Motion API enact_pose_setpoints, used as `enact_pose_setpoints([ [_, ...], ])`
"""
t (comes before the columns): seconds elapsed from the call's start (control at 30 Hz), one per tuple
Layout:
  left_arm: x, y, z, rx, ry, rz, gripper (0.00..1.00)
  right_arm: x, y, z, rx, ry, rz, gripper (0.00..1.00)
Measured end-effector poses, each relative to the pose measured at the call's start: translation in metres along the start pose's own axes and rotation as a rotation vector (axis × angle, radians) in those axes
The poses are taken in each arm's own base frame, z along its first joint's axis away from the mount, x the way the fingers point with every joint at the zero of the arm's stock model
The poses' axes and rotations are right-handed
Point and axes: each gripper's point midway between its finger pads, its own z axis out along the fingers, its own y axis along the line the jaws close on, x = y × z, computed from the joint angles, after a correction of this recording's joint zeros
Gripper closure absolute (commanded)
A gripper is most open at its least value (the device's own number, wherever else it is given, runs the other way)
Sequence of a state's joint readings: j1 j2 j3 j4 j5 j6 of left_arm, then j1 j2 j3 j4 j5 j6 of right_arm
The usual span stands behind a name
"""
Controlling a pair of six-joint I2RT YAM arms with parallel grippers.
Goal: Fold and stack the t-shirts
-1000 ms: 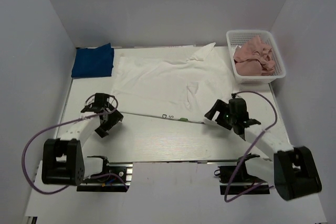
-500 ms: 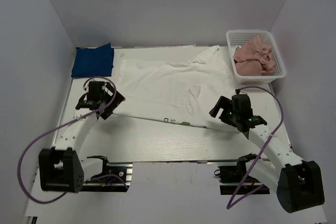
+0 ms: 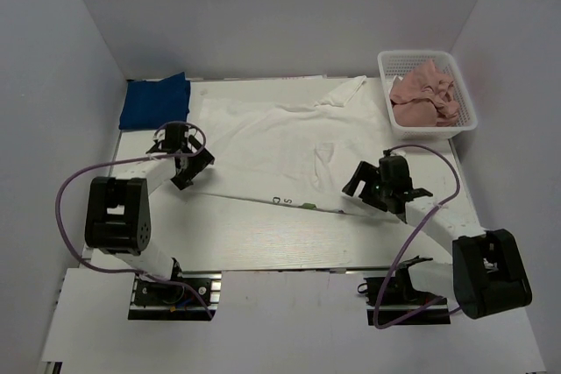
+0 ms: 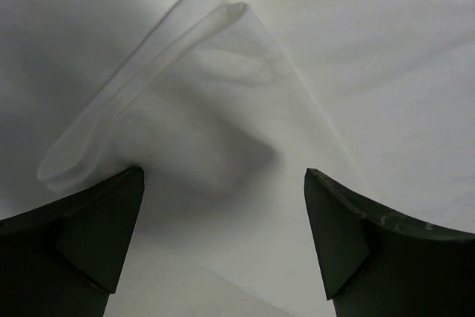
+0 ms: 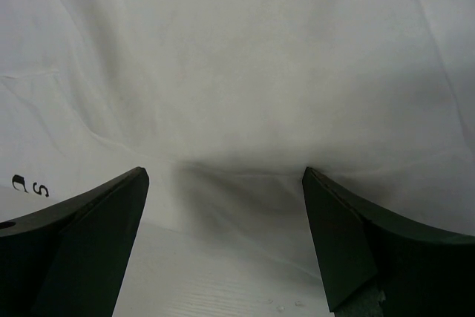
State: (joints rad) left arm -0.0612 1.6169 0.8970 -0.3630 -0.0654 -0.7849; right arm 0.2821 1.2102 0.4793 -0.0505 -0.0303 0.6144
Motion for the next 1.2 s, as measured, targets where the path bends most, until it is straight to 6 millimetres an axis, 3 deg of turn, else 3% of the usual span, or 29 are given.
enact_pose_setpoints([
  [0.47, 0.069, 0.083, -0.059, -0.083, -0.001, -0.115, 0.00, 0.038, -0.012, -0.035, -0.013, 0.031, 0.020, 0.10],
  [0.6, 0.076, 0.092, -0.072, -0.130, 0.038, -0.110, 0.00, 0.029, -0.004, -0.048, -0.020, 0.012, 0.006, 0.10],
  [0.7, 0.050, 0.071, -0.083, -0.110, 0.003, -0.105, 0.00, -0.002, 0.015, -0.058, -0.056, -0.076, -0.016, 0.10],
  [0.83, -0.009, 0.022, -0.091, -0.030, -0.104, -0.090, 0.00, -0.047, 0.039, -0.062, -0.080, -0.183, -0.031, 0.10],
  [0.93, -0.048, -0.002, -0.088, -0.031, -0.176, -0.079, 0.00, -0.075, 0.056, -0.054, -0.092, -0.223, -0.032, 0.10],
  [1.07, -0.095, -0.029, -0.062, -0.085, -0.229, -0.063, 0.00, -0.099, 0.071, -0.035, -0.090, -0.226, -0.033, 0.10],
  [1.2, -0.128, -0.050, -0.018, -0.131, -0.237, -0.014, 0.00, -0.113, 0.078, -0.014, -0.066, -0.206, -0.052, 0.10],
])
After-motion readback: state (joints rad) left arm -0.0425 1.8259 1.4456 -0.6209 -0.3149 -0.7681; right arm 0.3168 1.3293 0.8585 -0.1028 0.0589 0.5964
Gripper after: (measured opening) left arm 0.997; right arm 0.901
